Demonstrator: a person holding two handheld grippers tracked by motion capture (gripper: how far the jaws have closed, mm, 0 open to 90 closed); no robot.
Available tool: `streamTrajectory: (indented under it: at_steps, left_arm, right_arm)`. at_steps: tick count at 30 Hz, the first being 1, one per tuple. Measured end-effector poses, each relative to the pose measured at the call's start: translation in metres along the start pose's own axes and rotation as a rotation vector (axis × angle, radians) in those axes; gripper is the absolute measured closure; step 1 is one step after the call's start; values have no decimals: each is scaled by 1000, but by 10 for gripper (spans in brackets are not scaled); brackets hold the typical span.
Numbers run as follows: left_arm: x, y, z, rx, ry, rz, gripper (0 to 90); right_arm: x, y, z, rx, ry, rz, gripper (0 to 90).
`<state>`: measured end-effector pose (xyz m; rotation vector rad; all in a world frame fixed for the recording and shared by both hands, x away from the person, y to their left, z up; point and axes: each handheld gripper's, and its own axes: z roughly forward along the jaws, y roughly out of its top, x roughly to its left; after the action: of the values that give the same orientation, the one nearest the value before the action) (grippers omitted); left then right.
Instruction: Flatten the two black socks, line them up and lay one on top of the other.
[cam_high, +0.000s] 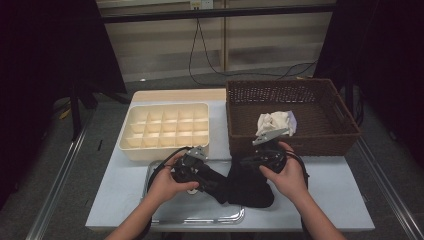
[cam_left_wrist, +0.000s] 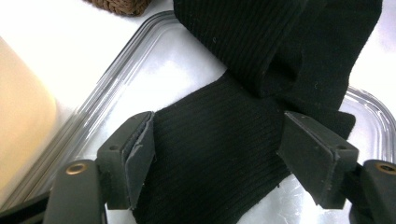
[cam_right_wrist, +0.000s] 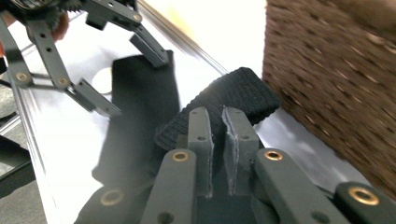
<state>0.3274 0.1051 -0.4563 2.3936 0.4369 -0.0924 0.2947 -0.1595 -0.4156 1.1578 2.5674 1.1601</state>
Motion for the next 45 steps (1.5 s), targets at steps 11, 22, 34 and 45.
streamTrajectory:
  at_steps: [11, 22, 34, 45]
  left_arm:
    - [2, -1, 0, 7, 3, 5, 266]
    - [1, 0, 1, 3, 8, -10, 244]
    - [2, 0, -1, 2, 17, -13, 239]
    - [12, -5, -12, 5, 80, -65, 243]
  right_arm:
    - [7, 13, 27, 1, 22, -5, 774]
    - [9, 12, 37, 13, 30, -6, 636]
    - [6, 8, 29, -1, -15, -1, 497]
    - [-14, -34, 8, 24, -52, 56, 519]
